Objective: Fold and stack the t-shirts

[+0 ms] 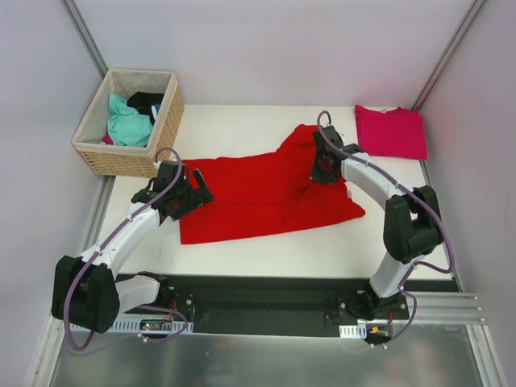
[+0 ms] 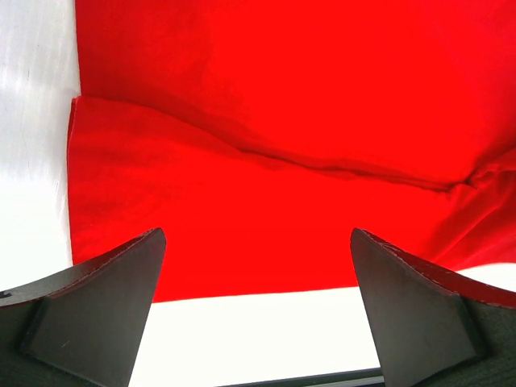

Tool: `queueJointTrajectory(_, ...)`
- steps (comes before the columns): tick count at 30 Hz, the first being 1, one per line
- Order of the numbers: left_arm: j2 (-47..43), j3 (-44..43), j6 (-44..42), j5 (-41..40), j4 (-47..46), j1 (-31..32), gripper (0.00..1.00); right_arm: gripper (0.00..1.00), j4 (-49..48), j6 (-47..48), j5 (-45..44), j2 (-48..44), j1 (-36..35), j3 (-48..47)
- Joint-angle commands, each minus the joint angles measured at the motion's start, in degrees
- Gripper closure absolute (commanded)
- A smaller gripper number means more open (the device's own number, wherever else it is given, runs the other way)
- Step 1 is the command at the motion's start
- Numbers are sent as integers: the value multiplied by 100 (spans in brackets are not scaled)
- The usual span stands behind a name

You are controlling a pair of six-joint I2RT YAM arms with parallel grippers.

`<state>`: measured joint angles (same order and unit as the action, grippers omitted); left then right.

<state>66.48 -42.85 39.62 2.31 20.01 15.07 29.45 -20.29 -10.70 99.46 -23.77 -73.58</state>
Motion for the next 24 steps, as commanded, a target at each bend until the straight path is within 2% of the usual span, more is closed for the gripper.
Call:
queueJointTrajectory(1,-73,-145,-77,-116,12,57,1,98,245,34,-117,73,-110,-533)
queueJointTrajectory(13,-91,-101,-86,-81,12,57,1,98,298,26,-152,179,-172,-438)
queueJointTrajectory(24,-82,-92,-51,-55,3,57,1,99,149,-27,-468,-550,-172,625)
